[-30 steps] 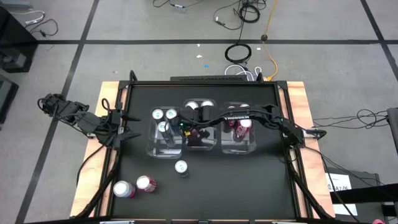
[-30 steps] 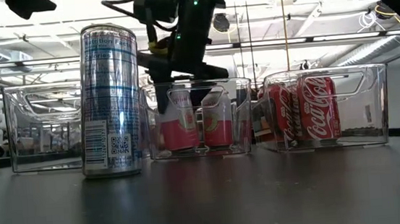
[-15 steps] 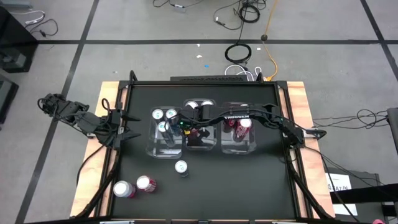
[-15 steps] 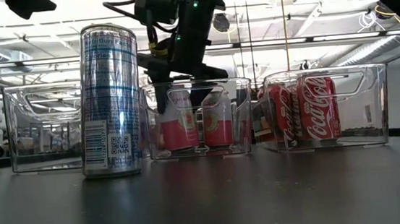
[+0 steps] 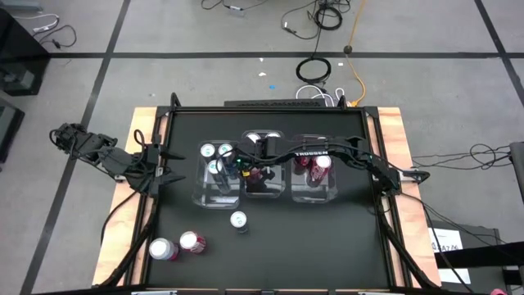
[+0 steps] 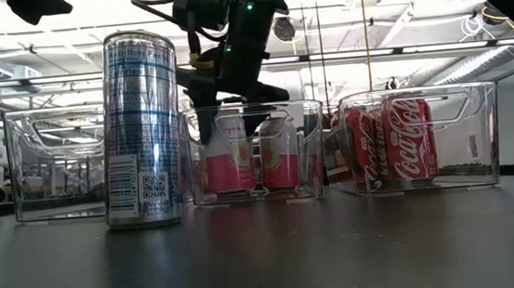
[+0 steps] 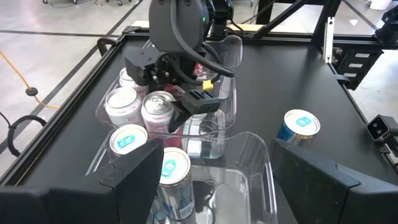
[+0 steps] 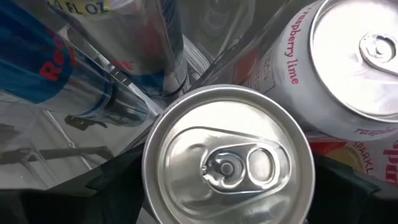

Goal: Sort soda cans
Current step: Put the bottom center red and white soda can into the middle transparent bin

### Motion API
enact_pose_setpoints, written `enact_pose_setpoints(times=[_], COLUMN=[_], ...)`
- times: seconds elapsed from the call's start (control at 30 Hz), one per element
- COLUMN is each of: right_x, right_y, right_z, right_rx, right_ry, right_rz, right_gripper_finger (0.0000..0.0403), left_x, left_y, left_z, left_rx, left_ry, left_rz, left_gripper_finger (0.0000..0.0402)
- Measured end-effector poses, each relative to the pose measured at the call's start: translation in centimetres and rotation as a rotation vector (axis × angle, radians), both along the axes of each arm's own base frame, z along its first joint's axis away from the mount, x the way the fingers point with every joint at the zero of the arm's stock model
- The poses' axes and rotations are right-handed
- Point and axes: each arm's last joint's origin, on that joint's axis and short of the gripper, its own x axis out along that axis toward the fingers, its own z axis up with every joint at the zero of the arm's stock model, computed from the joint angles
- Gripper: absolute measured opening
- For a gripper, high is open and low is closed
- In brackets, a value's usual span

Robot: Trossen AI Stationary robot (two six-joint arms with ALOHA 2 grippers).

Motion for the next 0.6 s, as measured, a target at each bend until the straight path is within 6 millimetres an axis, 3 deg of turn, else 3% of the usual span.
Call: enact_pose_setpoints(times=[0.4, 0.6], right_x=[-0.10, -0.16], right_y=[-0.05, -0.04], right_z=[0.15, 0.18], right_rx=[-0.025, -0.028], right_ry=[0.006, 0.013], right_rz=[-0.005, 0.003], right_gripper_finger=[0.0341, 0.0365], left_x=[0.00, 0.00], left_y=[0.00, 0.00], left_z=[-0.01, -0.01], left_rx=[0.000, 0.000], left_ry=[0.000, 0.000], left_rz=[0.000, 0.000], left_gripper_finger=[0.0304, 0.0304])
